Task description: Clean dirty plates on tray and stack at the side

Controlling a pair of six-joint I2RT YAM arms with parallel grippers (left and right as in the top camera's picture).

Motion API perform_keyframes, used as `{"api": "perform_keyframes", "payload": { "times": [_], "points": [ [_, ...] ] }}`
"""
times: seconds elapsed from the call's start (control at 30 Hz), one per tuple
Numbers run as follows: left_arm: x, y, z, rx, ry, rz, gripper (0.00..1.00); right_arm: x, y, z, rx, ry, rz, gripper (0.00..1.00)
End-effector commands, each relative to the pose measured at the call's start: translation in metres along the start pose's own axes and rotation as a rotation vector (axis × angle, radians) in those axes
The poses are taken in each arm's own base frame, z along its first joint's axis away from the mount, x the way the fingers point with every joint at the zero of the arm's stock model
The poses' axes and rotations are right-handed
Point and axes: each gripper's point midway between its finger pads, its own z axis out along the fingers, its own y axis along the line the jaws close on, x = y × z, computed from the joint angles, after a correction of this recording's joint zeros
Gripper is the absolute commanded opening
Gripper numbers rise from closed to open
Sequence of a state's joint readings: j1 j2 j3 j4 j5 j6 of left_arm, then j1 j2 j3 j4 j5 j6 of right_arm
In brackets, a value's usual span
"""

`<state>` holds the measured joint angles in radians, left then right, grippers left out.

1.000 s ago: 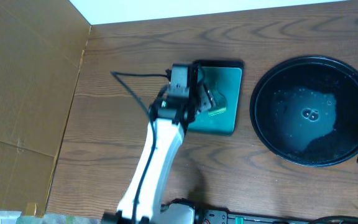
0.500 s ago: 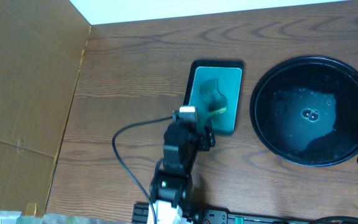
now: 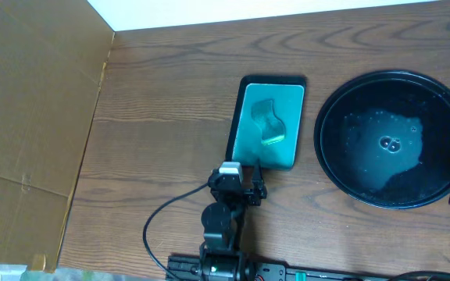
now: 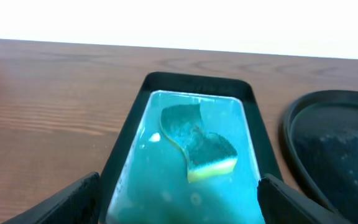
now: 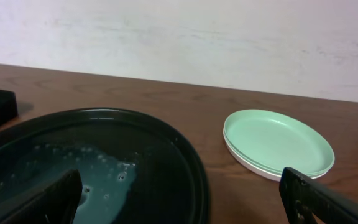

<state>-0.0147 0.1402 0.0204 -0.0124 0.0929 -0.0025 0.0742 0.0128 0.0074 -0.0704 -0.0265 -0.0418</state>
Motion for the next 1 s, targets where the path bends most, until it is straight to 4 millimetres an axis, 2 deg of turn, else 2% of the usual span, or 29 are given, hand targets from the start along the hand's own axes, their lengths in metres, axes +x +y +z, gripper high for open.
{"api": "perform_keyframes", "payload": {
  "times": [0.0,0.53,0.97],
  "points": [
    [-0.008,0.000,-0.004,0.002,-0.060,0.011,0.80,0.001,-0.004,0.000,0.017,0.000,-0.014,0.99],
    [-0.008,0.016,-0.008,-0.088,-0.067,-0.003,0.80,0.001,-0.004,0.000,0.017,0.000,-0.014,0.99],
    [-0.008,0.014,-0.008,-0.078,-0.068,-0.034,0.80,0.001,-0.004,0.000,0.017,0.000,-0.014,0.99]
  ]
}}
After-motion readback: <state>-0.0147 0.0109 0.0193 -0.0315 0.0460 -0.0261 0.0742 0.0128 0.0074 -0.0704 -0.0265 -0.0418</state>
